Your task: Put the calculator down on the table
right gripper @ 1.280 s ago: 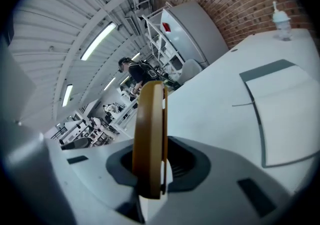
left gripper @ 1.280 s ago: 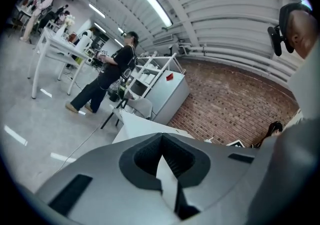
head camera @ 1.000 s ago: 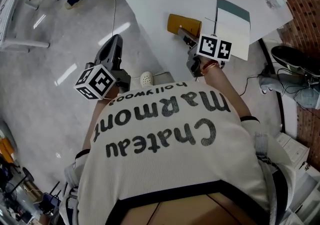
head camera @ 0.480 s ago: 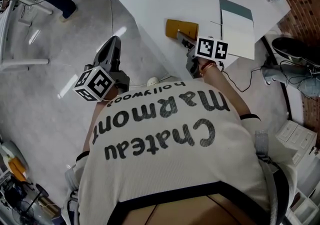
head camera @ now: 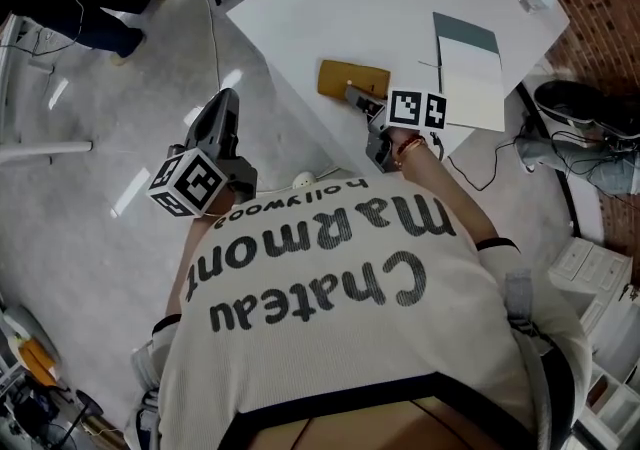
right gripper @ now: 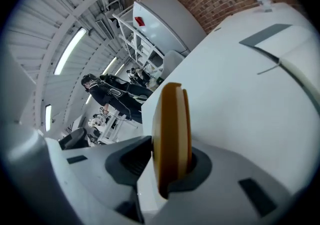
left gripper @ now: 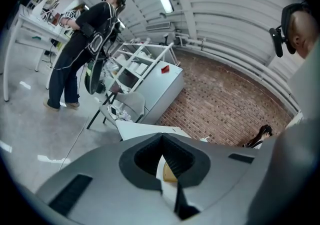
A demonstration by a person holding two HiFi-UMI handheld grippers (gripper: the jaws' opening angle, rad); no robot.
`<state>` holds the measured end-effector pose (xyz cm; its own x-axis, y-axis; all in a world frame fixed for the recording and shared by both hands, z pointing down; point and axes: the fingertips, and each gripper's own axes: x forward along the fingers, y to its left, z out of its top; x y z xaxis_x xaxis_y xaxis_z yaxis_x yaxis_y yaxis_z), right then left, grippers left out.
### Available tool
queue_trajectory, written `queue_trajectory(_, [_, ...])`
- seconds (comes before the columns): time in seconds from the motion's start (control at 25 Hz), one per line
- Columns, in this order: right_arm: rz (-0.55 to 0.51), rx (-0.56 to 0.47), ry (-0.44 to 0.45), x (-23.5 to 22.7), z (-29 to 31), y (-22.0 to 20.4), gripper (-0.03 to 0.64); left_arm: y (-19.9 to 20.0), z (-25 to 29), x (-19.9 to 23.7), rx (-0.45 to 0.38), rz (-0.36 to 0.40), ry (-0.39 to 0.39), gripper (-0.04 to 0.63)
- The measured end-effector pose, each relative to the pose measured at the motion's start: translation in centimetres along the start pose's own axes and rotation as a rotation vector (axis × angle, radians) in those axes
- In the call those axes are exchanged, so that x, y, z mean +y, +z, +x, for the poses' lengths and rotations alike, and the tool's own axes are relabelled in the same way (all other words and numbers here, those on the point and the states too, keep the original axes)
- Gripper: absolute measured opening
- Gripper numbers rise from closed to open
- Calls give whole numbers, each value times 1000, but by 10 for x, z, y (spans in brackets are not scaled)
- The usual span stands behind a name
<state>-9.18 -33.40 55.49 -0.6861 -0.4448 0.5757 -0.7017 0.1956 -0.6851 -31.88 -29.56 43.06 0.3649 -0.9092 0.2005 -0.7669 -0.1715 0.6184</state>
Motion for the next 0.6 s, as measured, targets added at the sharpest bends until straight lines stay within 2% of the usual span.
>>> queue_trajectory(0.2, [-29, -12, -55, -7, 2, 8, 125, 9, -1, 0, -41, 20, 1, 2])
queue_trajectory(0.6, [34, -2, -133, -24, 2, 6, 206, 7, -7, 6, -57, 5, 8, 2])
